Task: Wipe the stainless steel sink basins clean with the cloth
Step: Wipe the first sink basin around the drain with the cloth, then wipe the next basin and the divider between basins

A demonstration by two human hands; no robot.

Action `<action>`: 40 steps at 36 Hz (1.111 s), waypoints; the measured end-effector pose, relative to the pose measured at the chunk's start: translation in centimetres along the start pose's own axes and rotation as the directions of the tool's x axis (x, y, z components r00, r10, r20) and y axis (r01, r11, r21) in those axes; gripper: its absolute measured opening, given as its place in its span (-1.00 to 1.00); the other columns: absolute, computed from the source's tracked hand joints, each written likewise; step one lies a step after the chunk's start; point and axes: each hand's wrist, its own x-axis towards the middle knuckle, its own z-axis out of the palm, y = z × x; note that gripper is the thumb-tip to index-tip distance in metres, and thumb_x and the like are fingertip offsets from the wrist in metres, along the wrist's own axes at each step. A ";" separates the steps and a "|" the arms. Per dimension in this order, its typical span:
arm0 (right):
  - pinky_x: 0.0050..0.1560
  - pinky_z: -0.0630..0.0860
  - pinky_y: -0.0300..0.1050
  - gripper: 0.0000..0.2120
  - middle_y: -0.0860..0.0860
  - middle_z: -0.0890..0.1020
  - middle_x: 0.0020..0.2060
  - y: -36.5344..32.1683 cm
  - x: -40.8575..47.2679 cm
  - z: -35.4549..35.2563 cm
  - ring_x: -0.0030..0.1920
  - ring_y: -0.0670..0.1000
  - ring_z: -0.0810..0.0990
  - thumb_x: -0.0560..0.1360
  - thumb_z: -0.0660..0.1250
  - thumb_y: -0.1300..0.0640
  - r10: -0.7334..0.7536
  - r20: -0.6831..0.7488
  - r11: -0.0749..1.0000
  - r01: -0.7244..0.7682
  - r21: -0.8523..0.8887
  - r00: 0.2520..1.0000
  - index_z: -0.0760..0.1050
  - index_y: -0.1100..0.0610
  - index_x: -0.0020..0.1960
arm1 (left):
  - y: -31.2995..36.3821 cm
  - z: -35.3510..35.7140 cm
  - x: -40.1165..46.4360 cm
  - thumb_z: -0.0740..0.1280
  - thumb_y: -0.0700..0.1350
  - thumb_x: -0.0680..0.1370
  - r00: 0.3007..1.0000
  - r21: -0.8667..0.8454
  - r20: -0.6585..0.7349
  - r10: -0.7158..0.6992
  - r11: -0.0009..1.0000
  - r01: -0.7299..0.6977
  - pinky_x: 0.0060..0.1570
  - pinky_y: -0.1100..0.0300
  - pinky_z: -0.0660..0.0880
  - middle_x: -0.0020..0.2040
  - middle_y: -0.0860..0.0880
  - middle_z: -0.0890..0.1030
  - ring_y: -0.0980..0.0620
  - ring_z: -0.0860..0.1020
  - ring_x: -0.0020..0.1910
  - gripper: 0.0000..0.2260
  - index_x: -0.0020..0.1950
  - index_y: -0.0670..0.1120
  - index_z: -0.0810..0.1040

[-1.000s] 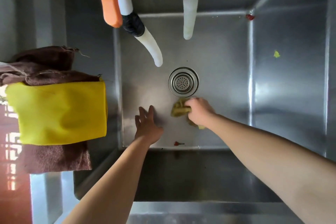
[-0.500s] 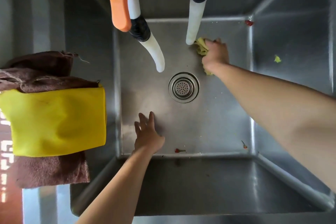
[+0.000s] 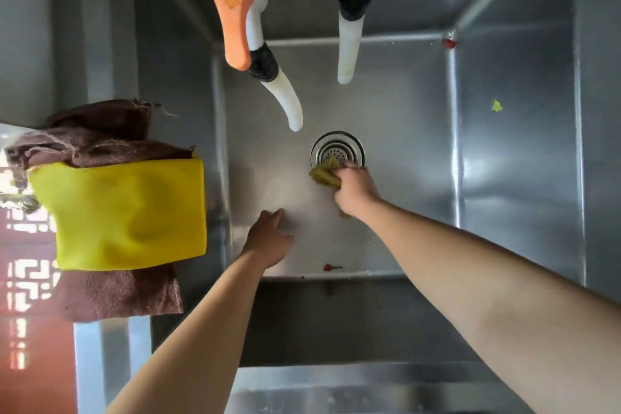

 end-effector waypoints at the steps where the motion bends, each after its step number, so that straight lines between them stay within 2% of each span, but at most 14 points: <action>1: 0.28 0.40 -0.15 -0.51 0.06 0.46 0.37 0.1 -0.3 -0.2 0.31 0.20 0.43 0.43 0.30 0.34 0.014 0.010 1.000 -0.014 0.025 1.000 0.56 0.04 0.32 | -0.1 -0.1 -0.3 0.28 -0.08 0.53 1.000 -0.046 -0.001 -0.014 0.999 0.014 0.35 0.15 0.29 0.55 0.04 0.24 -0.04 0.30 0.48 -0.36 0.60 0.07 0.15; 4: 0.02 0.43 -0.21 -0.56 0.05 0.61 0.18 0.2 -2.0 -1.2 0.14 0.18 0.57 0.41 0.28 0.36 0.063 0.041 0.993 -0.066 0.095 0.997 0.63 0.03 0.20 | -0.3 -0.4 -1.3 0.28 -0.06 0.52 0.998 -0.130 0.001 -0.065 0.989 0.064 0.31 0.15 0.36 0.53 0.06 0.34 -0.04 0.38 0.44 -0.37 0.58 0.14 0.19; 6: -0.12 0.45 -0.21 -0.64 0.06 0.65 -0.02 0.3 -3.6 -2.0 0.00 0.18 0.60 0.40 0.23 0.36 0.093 0.086 0.987 -0.103 0.126 0.992 0.66 0.01 0.00 | -0.1 -0.5 -2.2 0.29 -0.05 0.53 0.996 -0.141 0.007 -0.086 0.986 0.086 0.30 0.15 0.39 0.48 0.04 0.40 -0.05 0.44 0.38 -0.40 0.56 0.13 0.25; 9: -0.19 0.50 -0.13 -0.78 0.14 0.65 -0.18 0.6 -6.3 -3.9 -0.09 0.22 0.65 0.39 0.21 0.38 0.156 0.105 0.953 -0.178 0.246 0.982 0.55 0.12 -0.20 | 0.8 -0.5 -4.1 0.33 -0.11 0.53 0.996 -0.203 -0.004 -0.085 0.976 0.083 0.15 0.19 0.46 0.31 -0.02 0.56 -0.06 0.55 0.20 -0.50 0.48 0.05 0.39; 12: -0.04 0.63 0.09 -0.76 0.19 0.68 -0.14 0.5 -9.8 -6.1 -0.09 0.21 0.69 0.41 0.26 0.44 0.190 0.163 0.855 -0.245 0.457 0.968 0.58 0.15 -0.11 | 2.0 -1.0 -7.1 0.35 -0.21 0.53 0.999 -0.341 0.011 -0.039 0.939 0.040 -0.15 0.32 0.42 0.09 -0.08 0.62 -0.05 0.56 -0.02 -0.57 0.41 -0.07 0.47; 15: 0.14 0.58 0.13 -0.69 0.19 0.67 -0.01 0.0 -13.6 -8.6 0.04 0.18 0.64 0.42 0.32 0.47 0.165 0.222 0.791 -0.263 0.553 0.961 0.58 0.17 0.06 | 3.3 -1.8 -10.8 0.39 -0.28 0.52 0.996 -0.444 -0.030 0.086 0.891 -0.091 -0.08 0.31 0.39 0.20 -0.17 0.61 -0.09 0.57 0.08 -0.60 0.36 -0.14 0.51; 19: -0.04 0.59 -0.03 -0.58 0.07 0.69 -0.06 -1.3 -18.9 -11.7 -0.06 0.04 0.67 0.44 0.29 0.50 0.026 0.326 0.571 -0.281 0.771 0.945 0.57 0.11 0.16 | 5.4 -3.1 -16.2 0.44 -0.22 0.52 0.955 -0.653 -0.035 0.294 0.717 -0.244 0.13 0.17 0.48 0.24 -0.11 0.61 -0.06 0.59 0.20 -0.60 0.35 -0.05 0.53; 22: -0.13 0.58 -0.08 -0.56 0.03 0.69 -0.07 -1.9 -23.0 -13.4 -0.09 0.00 0.67 0.41 0.34 0.41 -0.110 0.364 0.464 -0.276 0.842 0.925 0.56 0.04 0.19 | 7.0 -3.8 -19.4 0.48 -0.07 0.46 0.875 -0.769 0.040 0.482 0.574 -0.282 0.21 0.12 0.48 0.18 0.00 0.66 0.02 0.60 0.21 -0.66 0.23 0.05 0.61; 25: -0.18 0.60 -0.06 -0.59 0.08 0.68 -0.04 -1.4 -25.8 -13.7 -0.09 0.04 0.67 0.45 0.32 0.41 -0.086 0.323 0.405 -0.262 0.876 0.943 0.54 0.10 0.24 | 8.9 -3.5 -20.7 0.48 -0.12 0.48 0.818 -0.825 0.081 0.569 0.499 -0.265 0.04 0.26 0.54 0.11 -0.07 0.68 0.01 0.64 0.09 -0.74 0.15 -0.09 0.63; 28: -0.05 0.60 0.04 -0.64 0.13 0.67 0.04 -0.6 -28.0 -13.6 0.01 0.11 0.66 0.50 0.30 0.31 -0.043 0.282 0.350 -0.250 0.903 0.958 0.54 0.13 0.28 | 11.0 -2.9 -21.3 0.44 -0.27 0.50 0.822 -0.790 0.039 0.569 0.521 -0.323 -0.13 0.32 0.53 0.00 -0.09 0.68 0.07 0.63 -0.08 -0.77 0.15 -0.23 0.59; 30: 0.05 0.61 0.06 -0.63 0.09 0.69 0.09 -0.3 -29.5 -13.9 0.08 0.11 0.67 0.47 0.43 0.18 -0.033 0.249 0.403 -0.215 0.890 0.968 0.55 0.08 0.28 | 12.3 -2.3 -22.1 0.45 -0.30 0.49 0.812 -0.751 0.021 0.584 0.545 -0.373 -0.13 0.23 0.52 -0.05 -0.14 0.65 0.02 0.59 -0.13 -0.75 0.15 -0.32 0.55; 33: -0.04 0.63 -0.08 -0.65 -0.03 0.73 -0.02 -0.2 -31.6 -14.3 0.03 0.02 0.70 0.42 0.52 0.16 0.034 0.102 0.543 -0.104 0.833 0.994 0.58 0.02 0.19 | 14.2 -1.4 -23.8 0.48 -0.29 0.47 0.813 -0.720 -0.003 0.582 0.563 -0.406 -0.12 0.07 0.45 -0.09 -0.17 0.59 -0.05 0.53 -0.14 -0.73 0.09 -0.31 0.50; 37: -0.01 0.64 -0.01 -0.77 -0.02 0.73 -0.11 0.3 -34.2 -15.1 -0.06 -0.01 0.70 0.40 0.51 0.18 0.123 -0.142 0.695 0.017 0.719 0.982 0.62 0.05 0.04 | 16.2 0.2 -26.5 0.51 -0.27 0.44 0.791 -0.655 -0.057 0.609 0.575 -0.490 -0.34 0.23 0.49 -0.21 -0.07 0.58 0.03 0.53 -0.26 -0.77 -0.06 -0.12 0.49; 40: 0.02 0.61 0.11 -0.82 0.06 0.72 -0.12 1.8 -36.2 -16.6 -0.10 0.04 0.69 0.41 0.45 0.26 0.111 -0.221 0.732 0.071 0.678 0.969 0.64 0.10 0.00 | 17.5 1.6 -28.6 0.52 -0.27 0.43 0.773 -0.631 -0.074 0.630 0.571 -0.526 -0.32 0.24 0.54 -0.24 -0.04 0.60 0.05 0.57 -0.26 -0.77 -0.08 -0.11 0.50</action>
